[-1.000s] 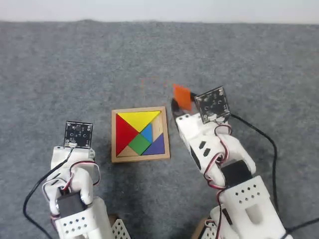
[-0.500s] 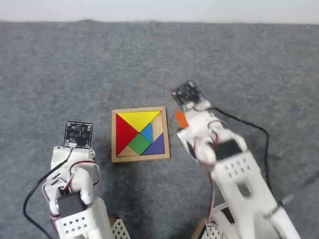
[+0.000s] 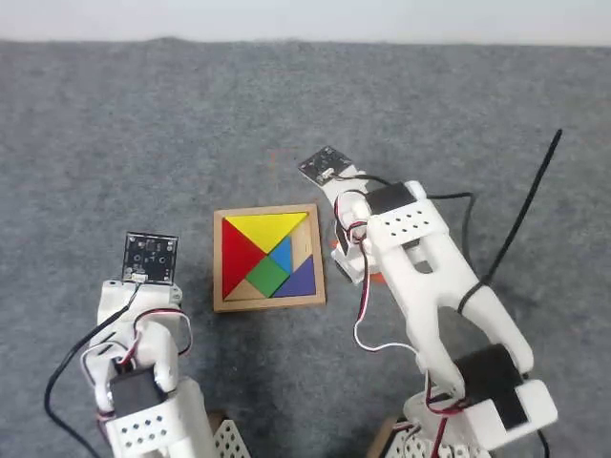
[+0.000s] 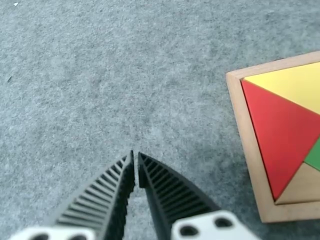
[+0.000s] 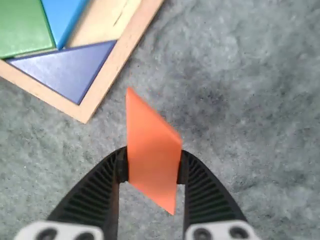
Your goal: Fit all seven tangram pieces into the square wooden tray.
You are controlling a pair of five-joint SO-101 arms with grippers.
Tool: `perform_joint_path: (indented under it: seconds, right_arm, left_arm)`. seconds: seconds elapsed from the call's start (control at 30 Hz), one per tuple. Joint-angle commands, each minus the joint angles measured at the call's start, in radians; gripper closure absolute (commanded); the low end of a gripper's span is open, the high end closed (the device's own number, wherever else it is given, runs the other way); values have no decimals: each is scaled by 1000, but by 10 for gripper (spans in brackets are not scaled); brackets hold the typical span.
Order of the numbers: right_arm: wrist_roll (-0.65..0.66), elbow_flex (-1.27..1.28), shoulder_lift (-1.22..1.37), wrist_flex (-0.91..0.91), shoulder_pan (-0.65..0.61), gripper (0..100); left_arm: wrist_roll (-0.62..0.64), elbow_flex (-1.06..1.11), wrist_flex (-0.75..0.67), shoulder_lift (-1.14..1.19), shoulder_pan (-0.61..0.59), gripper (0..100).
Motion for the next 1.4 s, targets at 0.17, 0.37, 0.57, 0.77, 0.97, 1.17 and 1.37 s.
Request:
perform_joint_path:
  seconds: [0.17, 0.37, 0.57, 0.77, 0.97, 1.17, 1.37]
  right_arm:
    - [11, -66, -10, 8, -4, 991]
    - [9, -63, -110, 15, -110, 991]
    - [9, -34, -289, -16, -120, 991]
    - [9, 153, -484, -176, -116, 991]
    - [-115, 368, -699, -377, -116, 991]
    - [-118, 635, -860, -677, -137, 991]
    - [-117, 1033, -1004, -1325, -170, 991]
  left_arm:
    - [-6, -7, -23, -9, -8, 986]
    - [-5, -7, -23, -9, -6, 986]
    - [-5, -7, -23, -9, -6, 985]
    - [-5, -7, -23, -9, -6, 985]
    - [-5, -7, -23, -9, -6, 985]
    - [-5, -7, -23, -9, -6, 985]
    - [-5, -7, -25, -9, -6, 985]
